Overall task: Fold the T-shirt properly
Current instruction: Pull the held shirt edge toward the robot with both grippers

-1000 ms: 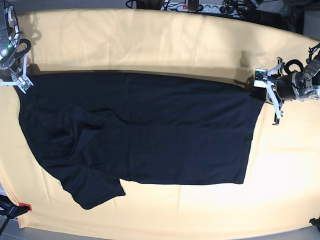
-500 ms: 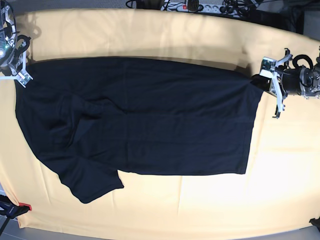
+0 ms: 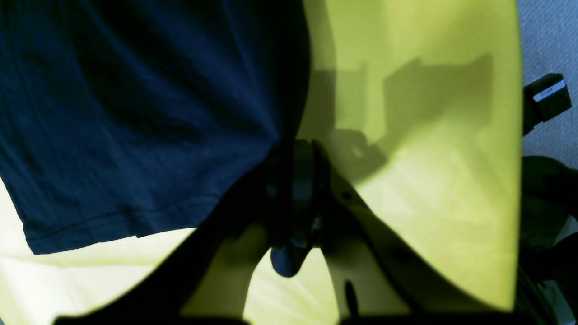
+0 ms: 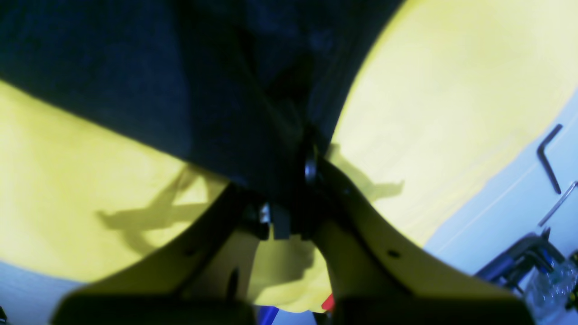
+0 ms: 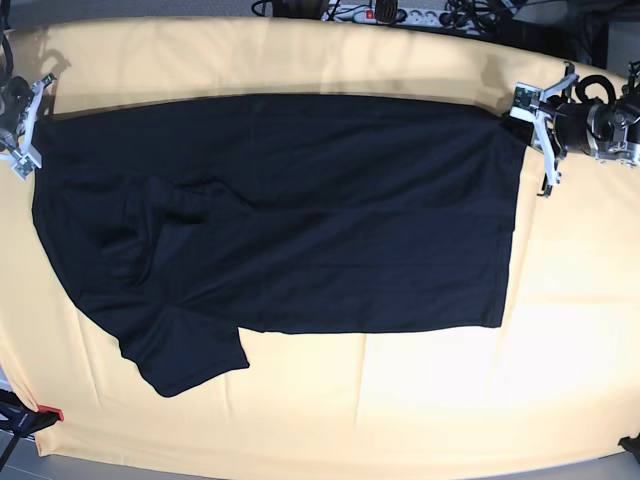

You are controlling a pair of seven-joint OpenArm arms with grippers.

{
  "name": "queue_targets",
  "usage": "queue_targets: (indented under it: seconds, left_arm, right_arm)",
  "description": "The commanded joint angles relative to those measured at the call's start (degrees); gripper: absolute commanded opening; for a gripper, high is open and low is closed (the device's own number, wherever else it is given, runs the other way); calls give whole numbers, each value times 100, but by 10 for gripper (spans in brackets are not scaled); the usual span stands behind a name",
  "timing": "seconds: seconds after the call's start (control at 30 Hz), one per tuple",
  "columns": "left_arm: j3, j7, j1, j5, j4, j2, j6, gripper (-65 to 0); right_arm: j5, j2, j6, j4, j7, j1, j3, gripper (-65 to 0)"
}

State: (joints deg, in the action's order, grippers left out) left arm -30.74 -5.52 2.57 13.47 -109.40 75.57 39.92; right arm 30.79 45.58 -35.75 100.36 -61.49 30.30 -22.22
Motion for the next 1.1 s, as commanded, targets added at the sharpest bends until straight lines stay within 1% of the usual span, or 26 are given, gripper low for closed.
queue_targets:
  seconds: [0.0,0.1,0.2,0.33,0.43,0.57,0.63,0.73,0.83,0.97,1.07]
  left_arm:
    - [66,0,-37,-7,-48,186,8,-650]
    - [66,-22,-35,-24,-85,264,8,-650]
    - [66,-66,-37,-208,-251,437,8,-650]
    - [63,-66,-35,-417,-640,693,8,-650]
    - [63,-61,-33,-549,-852,844,8,-650]
    - [63,-52,-35,-566,-914,960,8,-650]
    - [63,-42,-31,-599,-909,984,8,-650]
    - [63,-44,170,-822,-916,1082,8,-650]
    - [63,-7,525,-680,-916,1141,8,-650]
    - [63,7,861,-603,-916,1141,8,-650]
    - [63,170,949,-603,-916,1137,8,-650]
  right_arm:
    - [-15,122,-79,57,-72,129,-197,-650]
    - [76,122,-175,131,-72,573,-498,-650]
    - [74,122,-179,343,-24,1029,-697,-650]
    - [72,107,-173,669,-4,1515,-728,-650]
    - [4,107,-83,844,-7,1770,-732,-650]
    - [-273,107,-7,883,-7,1996,-732,-650]
    - [-273,107,-9,883,-9,2111,-732,-650]
    - [-319,109,-9,883,-13,2227,-737,-650]
    - [-533,109,22,883,-26,2315,-741,-650]
    - [-562,109,28,883,-31,2350,-741,-650]
    - [-551,107,11,883,-26,2350,-741,-650]
